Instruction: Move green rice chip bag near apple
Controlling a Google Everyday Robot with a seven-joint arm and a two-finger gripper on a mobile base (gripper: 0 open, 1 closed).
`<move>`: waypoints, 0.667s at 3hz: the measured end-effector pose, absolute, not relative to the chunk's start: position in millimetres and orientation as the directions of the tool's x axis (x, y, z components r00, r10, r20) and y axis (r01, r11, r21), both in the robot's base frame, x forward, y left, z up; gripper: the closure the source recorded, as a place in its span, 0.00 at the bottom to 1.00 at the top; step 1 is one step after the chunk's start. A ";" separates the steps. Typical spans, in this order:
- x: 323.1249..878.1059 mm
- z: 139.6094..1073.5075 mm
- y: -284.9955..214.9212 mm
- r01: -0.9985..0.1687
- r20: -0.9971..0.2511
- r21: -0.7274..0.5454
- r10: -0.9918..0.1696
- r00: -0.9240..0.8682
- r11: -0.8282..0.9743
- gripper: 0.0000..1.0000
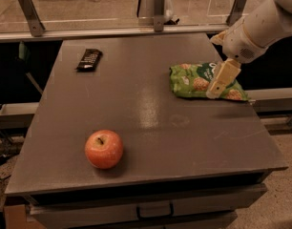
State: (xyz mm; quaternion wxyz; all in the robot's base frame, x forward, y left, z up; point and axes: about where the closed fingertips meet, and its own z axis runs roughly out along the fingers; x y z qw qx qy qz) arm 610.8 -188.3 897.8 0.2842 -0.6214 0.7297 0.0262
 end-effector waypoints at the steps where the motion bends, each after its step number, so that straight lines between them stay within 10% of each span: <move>1: 625.5 874.0 -177.9 -0.936 -0.481 -0.256 -0.872 -0.092 0.240 0.00; 2: 634.2 853.1 -170.5 -0.946 -0.487 -0.204 -0.864 -0.126 0.253 0.17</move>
Offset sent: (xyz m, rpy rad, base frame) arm 0.0332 0.0230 -0.0659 0.0720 0.1611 -0.0344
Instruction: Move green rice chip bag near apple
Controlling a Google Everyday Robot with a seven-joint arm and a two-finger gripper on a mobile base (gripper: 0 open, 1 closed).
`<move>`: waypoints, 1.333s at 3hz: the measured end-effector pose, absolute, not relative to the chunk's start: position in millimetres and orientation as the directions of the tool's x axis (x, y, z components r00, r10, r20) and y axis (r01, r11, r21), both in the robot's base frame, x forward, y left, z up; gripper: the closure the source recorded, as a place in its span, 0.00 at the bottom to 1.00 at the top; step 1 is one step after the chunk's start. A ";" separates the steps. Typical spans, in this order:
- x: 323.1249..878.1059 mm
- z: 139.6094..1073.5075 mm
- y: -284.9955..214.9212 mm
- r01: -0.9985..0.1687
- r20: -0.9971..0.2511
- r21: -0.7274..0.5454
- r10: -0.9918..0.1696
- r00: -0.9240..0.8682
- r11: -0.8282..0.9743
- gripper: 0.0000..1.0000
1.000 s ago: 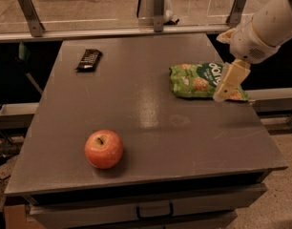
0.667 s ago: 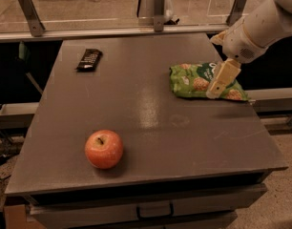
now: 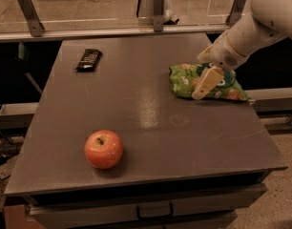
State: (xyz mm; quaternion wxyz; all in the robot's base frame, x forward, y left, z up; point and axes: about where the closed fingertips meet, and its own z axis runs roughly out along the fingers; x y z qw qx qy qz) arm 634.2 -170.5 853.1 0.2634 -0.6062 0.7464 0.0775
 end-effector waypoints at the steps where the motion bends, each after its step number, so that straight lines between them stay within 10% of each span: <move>1: 637.1 848.1 -167.1 -0.949 -0.498 -0.175 -0.855 -0.145 0.263 0.40; 4: 616.4 876.2 -151.8 -0.955 -0.563 -0.148 -0.816 -0.133 0.258 1.00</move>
Offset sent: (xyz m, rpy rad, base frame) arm -0.0059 0.0114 0.0089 0.0642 0.0481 -0.0057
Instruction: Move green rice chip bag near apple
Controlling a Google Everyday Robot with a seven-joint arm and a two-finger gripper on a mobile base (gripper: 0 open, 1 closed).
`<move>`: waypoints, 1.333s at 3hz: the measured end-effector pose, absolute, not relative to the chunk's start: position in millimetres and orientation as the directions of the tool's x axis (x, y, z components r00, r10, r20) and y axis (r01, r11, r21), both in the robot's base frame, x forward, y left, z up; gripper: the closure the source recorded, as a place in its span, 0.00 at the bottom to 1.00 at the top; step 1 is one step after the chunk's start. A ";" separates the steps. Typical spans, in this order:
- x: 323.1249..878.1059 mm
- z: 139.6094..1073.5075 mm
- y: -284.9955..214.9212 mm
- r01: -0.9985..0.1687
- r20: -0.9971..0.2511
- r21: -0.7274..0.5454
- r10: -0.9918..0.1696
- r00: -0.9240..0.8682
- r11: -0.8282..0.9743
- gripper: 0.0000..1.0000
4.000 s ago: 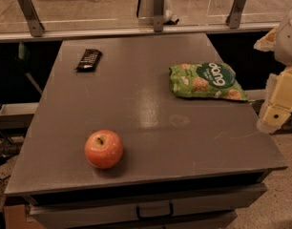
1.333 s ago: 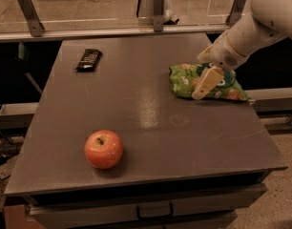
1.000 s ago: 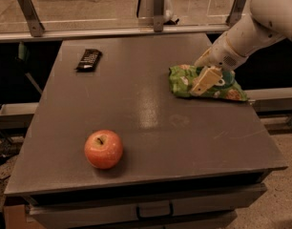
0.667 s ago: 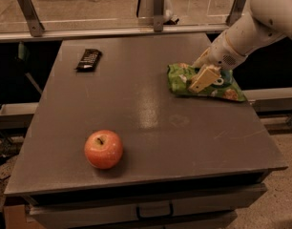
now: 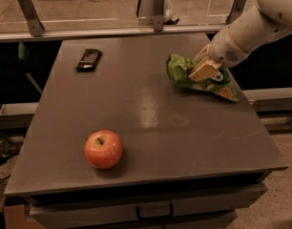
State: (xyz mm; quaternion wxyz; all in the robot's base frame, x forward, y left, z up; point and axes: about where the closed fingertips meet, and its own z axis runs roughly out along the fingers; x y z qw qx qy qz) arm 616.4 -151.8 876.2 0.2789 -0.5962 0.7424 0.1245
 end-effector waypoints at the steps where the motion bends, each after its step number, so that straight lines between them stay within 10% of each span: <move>1: 608.7 910.3 -158.1 -0.944 -0.574 -0.206 -0.813 -0.098 0.259 1.00; 4: 565.8 891.7 -87.7 -0.981 -0.574 -0.178 -0.818 0.039 0.078 1.00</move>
Offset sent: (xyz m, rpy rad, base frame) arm -0.0074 -0.0060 0.0325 0.0049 -0.0603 -0.0002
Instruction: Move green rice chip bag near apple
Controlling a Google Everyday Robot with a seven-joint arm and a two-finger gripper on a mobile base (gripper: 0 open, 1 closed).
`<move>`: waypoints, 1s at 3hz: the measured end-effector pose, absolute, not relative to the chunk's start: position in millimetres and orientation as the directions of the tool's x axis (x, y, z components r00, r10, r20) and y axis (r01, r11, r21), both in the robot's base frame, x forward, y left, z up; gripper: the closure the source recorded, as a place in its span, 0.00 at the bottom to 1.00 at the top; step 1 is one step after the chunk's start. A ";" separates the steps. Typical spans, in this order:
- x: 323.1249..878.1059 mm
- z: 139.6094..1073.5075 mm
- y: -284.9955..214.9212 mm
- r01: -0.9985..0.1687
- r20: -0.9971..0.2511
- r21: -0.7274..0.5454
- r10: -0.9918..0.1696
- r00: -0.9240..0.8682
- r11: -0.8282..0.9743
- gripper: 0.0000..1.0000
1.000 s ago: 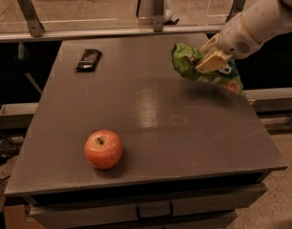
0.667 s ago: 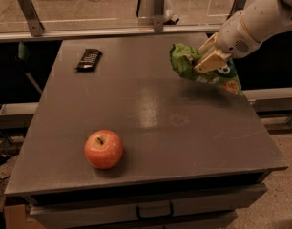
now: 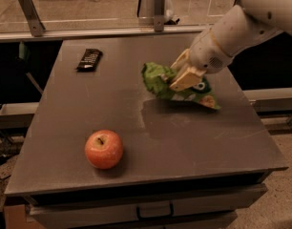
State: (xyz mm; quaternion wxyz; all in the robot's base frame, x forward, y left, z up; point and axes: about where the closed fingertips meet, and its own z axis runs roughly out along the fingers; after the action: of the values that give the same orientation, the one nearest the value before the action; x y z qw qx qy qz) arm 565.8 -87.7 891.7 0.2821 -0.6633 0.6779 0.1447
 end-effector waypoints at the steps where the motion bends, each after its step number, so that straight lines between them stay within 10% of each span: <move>1: 525.9 878.6 -45.0 -0.990 -0.574 -0.134 -0.811 0.117 -0.048 1.00; 3: 474.5 865.1 -10.1 -0.982 -0.566 -0.055 -0.805 0.179 -0.179 1.00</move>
Offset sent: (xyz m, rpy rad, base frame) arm -0.1128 0.0913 -0.0350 -0.0294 0.1574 0.3112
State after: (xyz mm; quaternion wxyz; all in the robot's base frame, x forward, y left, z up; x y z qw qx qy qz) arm 474.5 -10.1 865.1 0.2101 -0.7384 0.6051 0.2108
